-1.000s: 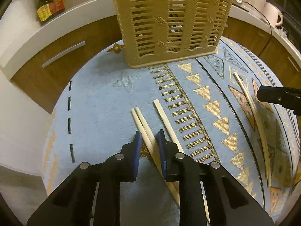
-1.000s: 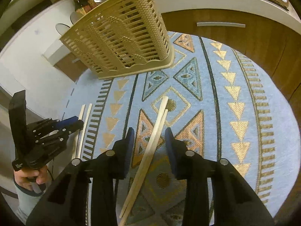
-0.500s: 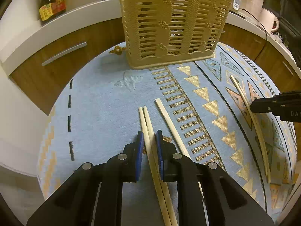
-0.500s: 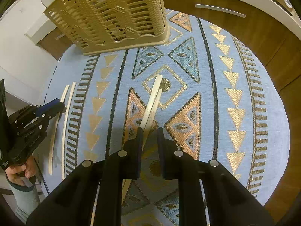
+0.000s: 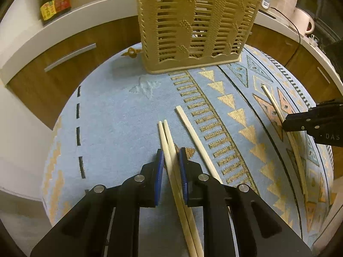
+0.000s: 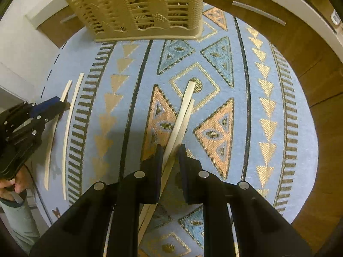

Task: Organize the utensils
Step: 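Close the left tool on a pair of wooden chopsticks while the right tool grasps one chopstick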

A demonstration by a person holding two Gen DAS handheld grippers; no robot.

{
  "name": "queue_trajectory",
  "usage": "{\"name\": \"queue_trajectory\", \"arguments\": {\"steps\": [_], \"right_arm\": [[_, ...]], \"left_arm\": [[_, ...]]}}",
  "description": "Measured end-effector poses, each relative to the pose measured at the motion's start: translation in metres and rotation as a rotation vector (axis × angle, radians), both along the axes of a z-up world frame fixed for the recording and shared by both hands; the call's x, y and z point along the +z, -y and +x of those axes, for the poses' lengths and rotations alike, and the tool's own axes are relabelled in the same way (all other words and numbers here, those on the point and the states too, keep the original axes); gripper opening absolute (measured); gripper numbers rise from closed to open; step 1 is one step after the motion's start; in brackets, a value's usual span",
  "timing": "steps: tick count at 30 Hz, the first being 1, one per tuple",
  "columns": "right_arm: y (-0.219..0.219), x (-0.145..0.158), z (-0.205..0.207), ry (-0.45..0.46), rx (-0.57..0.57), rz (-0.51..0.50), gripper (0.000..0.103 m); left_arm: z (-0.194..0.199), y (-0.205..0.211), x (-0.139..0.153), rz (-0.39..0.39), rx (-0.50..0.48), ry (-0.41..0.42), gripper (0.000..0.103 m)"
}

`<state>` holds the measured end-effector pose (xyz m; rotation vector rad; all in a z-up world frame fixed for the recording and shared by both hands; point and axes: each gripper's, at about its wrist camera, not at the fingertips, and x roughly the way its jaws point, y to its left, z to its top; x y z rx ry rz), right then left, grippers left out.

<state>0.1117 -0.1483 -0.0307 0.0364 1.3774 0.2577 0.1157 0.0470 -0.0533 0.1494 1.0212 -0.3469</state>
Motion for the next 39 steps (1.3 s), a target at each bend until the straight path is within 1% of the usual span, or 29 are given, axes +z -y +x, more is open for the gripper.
{"name": "queue_trajectory", "arguments": {"steps": [2,3,4,5,7,9,11,13,16,22,26,28,32,35,37,39], "right_arm": [[0.007,0.0,0.004,-0.011,-0.022,0.05,0.013],[0.011,-0.001,0.003,-0.003,-0.021,0.089,0.013],[0.013,0.001,0.003,0.013,-0.001,0.119,0.013],[0.012,0.002,0.0,0.021,0.021,0.123,0.013],[0.006,0.003,-0.005,0.014,0.076,0.17,0.013],[0.006,0.005,-0.01,0.008,0.079,0.209,0.013],[0.014,0.008,-0.009,0.032,0.049,0.192,0.013],[0.029,0.007,-0.002,0.029,-0.006,0.147,0.013],[0.042,0.001,0.0,-0.011,-0.054,0.174,0.013],[0.05,-0.005,-0.001,-0.025,-0.111,0.224,0.013],[0.045,-0.008,-0.002,-0.016,-0.122,0.177,0.013],[0.028,-0.01,0.004,-0.013,-0.131,0.138,0.013],[0.006,-0.007,0.002,-0.015,-0.139,0.044,0.014],[-0.011,-0.006,-0.003,-0.015,-0.096,-0.02,0.014],[-0.02,-0.005,-0.005,-0.013,-0.04,-0.065,0.014],[-0.029,-0.005,-0.005,-0.025,0.022,-0.088,0.013]], "left_arm": [[0.0,0.0,0.0,-0.001,-0.001,-0.001,0.014],[0.0,0.001,0.0,0.003,-0.003,0.002,0.014],[-0.001,0.001,-0.001,0.006,-0.005,0.004,0.014],[-0.001,0.001,-0.001,0.009,-0.008,0.008,0.015],[-0.001,0.002,0.0,0.013,-0.011,0.009,0.015],[-0.001,0.001,0.0,0.011,-0.01,0.009,0.015],[-0.001,0.002,0.0,0.008,-0.008,0.009,0.015],[-0.001,0.002,0.0,0.009,-0.009,0.01,0.015],[-0.001,0.001,0.0,0.008,-0.01,0.011,0.015],[-0.001,0.0,0.0,0.004,-0.009,0.013,0.015],[-0.001,-0.001,0.0,-0.008,-0.01,0.013,0.015],[-0.001,-0.002,0.0,-0.012,-0.009,0.015,0.015],[-0.002,-0.002,-0.001,-0.015,-0.007,0.017,0.015],[-0.001,-0.002,-0.001,-0.014,-0.009,0.014,0.015],[-0.001,-0.002,0.0,-0.007,-0.014,0.007,0.015],[-0.001,0.003,0.0,0.026,-0.034,-0.002,0.015]]}}
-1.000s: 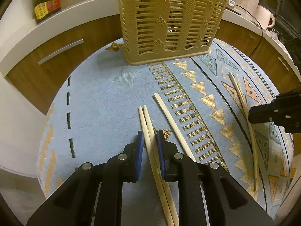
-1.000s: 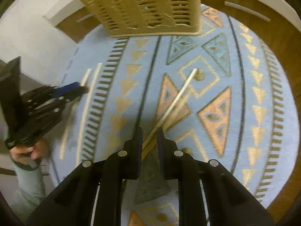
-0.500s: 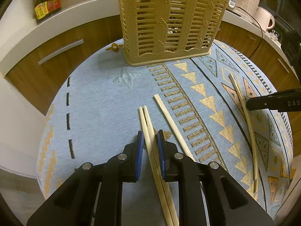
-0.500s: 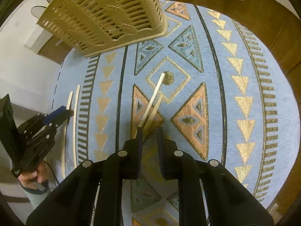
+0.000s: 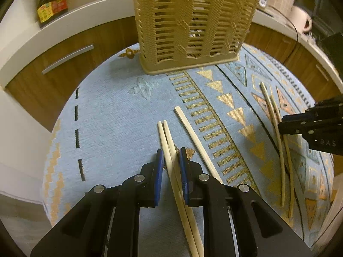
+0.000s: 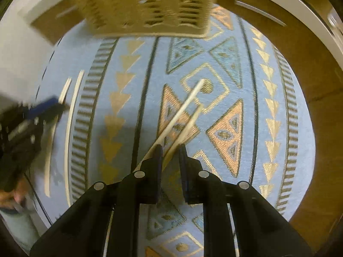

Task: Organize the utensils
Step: 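Close the left tool on a pair of wooden chopsticks while the right tool grasps one chopstick, then lift the left tool's chopsticks over the basket while the right tool carries its chopstick there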

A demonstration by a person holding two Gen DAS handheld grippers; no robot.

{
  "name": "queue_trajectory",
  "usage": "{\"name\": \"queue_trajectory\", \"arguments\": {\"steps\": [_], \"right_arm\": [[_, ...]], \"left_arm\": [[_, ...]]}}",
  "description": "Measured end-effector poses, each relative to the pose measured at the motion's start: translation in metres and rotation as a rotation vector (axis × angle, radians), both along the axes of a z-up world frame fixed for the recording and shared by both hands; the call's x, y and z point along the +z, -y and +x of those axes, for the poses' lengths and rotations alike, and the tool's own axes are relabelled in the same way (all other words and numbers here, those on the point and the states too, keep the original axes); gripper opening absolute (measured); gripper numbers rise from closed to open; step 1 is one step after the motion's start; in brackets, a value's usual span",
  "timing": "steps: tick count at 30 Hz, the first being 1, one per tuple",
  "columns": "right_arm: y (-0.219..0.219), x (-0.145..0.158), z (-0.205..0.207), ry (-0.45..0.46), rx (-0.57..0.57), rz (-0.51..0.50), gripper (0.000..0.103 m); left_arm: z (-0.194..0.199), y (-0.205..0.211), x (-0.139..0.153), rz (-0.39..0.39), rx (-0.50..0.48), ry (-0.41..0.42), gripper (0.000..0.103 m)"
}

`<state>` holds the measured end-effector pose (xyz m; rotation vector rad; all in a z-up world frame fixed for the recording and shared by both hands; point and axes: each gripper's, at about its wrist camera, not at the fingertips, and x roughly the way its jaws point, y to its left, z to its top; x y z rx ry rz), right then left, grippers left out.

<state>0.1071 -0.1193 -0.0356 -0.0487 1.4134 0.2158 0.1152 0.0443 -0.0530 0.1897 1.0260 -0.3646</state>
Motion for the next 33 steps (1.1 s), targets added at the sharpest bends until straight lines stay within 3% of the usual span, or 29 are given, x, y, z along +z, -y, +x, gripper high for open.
{"name": "queue_trajectory", "arguments": {"steps": [9,15,21,24,27,30,33], "right_arm": [[-0.004,0.001,-0.008,-0.019,0.207,-0.011,0.006],[0.033,-0.004,-0.014,-0.066,0.173,0.056,0.006],[0.045,0.0,-0.012,-0.085,0.171,0.051,0.006],[0.023,-0.008,-0.011,-0.057,0.206,0.002,0.006],[0.018,-0.006,-0.021,-0.018,0.233,-0.025,0.005],[0.024,-0.002,-0.029,-0.019,0.211,0.056,0.004],[0.037,0.01,-0.036,0.032,0.196,0.118,0.004]], "left_arm": [[0.003,0.0,0.002,-0.025,-0.042,-0.077,0.015],[0.002,-0.001,0.001,-0.031,-0.077,-0.147,0.016],[0.002,0.013,0.0,0.061,-0.096,-0.144,0.016],[-0.001,0.023,-0.002,0.132,-0.11,-0.116,0.015],[-0.007,0.029,-0.003,0.156,-0.1,-0.074,0.011],[-0.014,0.024,0.003,0.105,-0.067,-0.023,0.009],[-0.017,0.009,0.022,-0.018,-0.041,0.032,0.009]]}}
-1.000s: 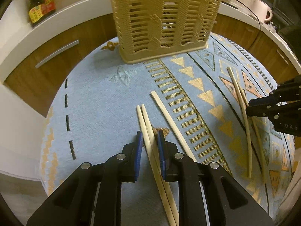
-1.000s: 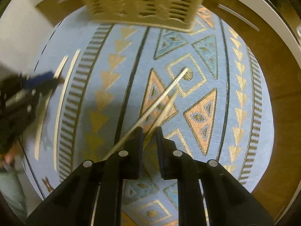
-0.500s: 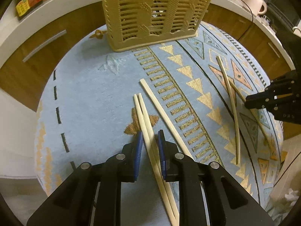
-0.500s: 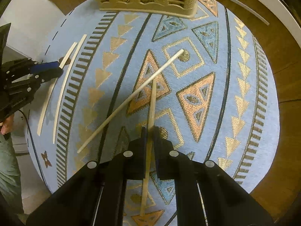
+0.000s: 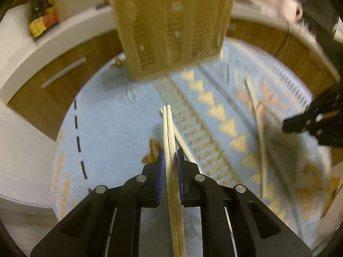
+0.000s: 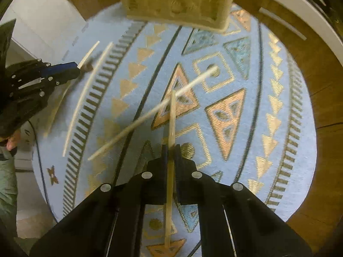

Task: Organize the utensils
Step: 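Lift the left tool's chopsticks over the basket while the right tool carries its chopstick there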

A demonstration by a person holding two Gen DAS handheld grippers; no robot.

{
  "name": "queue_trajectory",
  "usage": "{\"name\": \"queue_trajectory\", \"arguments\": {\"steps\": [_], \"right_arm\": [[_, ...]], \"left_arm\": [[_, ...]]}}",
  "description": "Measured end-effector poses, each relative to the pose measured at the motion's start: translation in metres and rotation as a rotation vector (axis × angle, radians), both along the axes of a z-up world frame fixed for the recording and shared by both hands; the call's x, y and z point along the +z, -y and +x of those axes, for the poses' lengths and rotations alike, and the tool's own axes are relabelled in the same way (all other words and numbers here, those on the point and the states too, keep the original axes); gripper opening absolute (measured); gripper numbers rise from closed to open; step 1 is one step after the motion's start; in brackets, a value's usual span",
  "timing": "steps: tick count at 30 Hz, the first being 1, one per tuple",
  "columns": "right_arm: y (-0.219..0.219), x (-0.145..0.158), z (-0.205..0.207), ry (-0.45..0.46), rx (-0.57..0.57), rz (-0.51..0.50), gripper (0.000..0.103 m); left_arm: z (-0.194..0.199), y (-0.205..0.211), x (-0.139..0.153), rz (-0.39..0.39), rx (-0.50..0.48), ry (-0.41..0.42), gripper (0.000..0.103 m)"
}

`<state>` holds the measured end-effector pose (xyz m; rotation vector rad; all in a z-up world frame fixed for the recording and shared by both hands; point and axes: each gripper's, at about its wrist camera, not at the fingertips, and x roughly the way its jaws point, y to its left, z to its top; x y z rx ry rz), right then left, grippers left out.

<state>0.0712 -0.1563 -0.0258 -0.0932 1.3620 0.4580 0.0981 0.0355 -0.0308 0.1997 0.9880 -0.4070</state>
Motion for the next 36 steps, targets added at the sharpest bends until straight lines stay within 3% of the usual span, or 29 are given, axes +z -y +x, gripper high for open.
{"name": "queue_trajectory", "arguments": {"steps": [4,12,18,26,30,32,36], "right_arm": [[0.015,0.03,-0.009,0.082,-0.019,0.102,0.004],[0.034,0.1,0.004,0.333,-0.107,0.28,0.004],[0.051,0.14,0.034,0.494,-0.187,0.391,0.004],[0.056,0.176,0.062,0.689,-0.256,0.487,0.004],[0.064,0.195,0.067,0.84,-0.318,0.517,0.004],[0.063,0.199,0.061,0.978,-0.354,0.483,0.004],[0.055,0.194,0.062,1.12,-0.381,0.411,0.004]], "left_arm": [[-0.001,-0.021,0.034,-0.174,0.039,0.078,0.009],[-0.007,-0.032,0.107,-0.39,0.081,0.33,0.009],[-0.003,-0.023,0.156,-0.435,0.078,0.492,0.008],[0.007,-0.006,0.2,-0.577,0.09,0.672,0.008],[0.016,0.01,0.205,-0.58,0.124,0.773,0.008],[0.023,0.019,0.201,-0.561,0.143,0.816,0.008],[0.043,0.033,0.187,-0.548,0.148,0.82,0.008]]}}
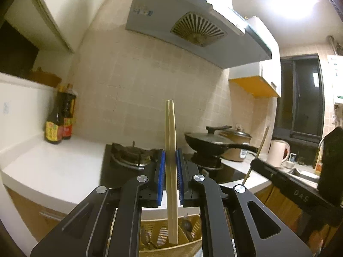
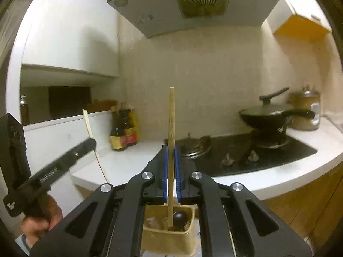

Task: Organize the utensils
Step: 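Lift the left tool's chopsticks over the basket while the right tool carries its chopstick there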

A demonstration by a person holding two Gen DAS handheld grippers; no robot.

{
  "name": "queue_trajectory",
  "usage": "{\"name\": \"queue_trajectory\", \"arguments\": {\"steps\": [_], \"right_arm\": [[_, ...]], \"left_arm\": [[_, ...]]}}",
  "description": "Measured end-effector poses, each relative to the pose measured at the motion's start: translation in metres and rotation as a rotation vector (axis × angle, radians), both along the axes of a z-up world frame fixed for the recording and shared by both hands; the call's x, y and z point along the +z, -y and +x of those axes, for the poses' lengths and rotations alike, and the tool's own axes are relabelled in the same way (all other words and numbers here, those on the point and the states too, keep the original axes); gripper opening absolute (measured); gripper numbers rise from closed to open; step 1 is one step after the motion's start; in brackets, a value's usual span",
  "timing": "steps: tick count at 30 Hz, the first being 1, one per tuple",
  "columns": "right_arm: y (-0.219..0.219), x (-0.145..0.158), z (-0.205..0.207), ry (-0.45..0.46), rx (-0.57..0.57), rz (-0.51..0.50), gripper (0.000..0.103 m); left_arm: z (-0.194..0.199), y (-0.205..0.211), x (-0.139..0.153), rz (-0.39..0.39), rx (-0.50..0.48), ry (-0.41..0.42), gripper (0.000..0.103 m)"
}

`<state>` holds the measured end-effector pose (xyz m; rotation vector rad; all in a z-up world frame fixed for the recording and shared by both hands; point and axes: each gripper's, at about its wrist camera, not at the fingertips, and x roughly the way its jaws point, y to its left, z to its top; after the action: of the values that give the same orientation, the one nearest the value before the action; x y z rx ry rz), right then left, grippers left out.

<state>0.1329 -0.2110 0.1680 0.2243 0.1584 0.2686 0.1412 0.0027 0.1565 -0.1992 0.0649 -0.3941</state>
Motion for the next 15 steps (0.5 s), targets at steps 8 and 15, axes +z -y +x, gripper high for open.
{"name": "queue_trajectory", "arguments": {"steps": [8,15], "right_arm": [[-0.012,-0.032,0.042,-0.07,0.01,-0.059,0.004],[-0.012,-0.056,0.05,-0.177,0.058,-0.039,0.005]], "left_arm": [[0.031,0.004,-0.034,0.016,0.009,-0.049,0.008],[0.039,-0.007,-0.049,0.008,-0.029,-0.116,0.01]]}}
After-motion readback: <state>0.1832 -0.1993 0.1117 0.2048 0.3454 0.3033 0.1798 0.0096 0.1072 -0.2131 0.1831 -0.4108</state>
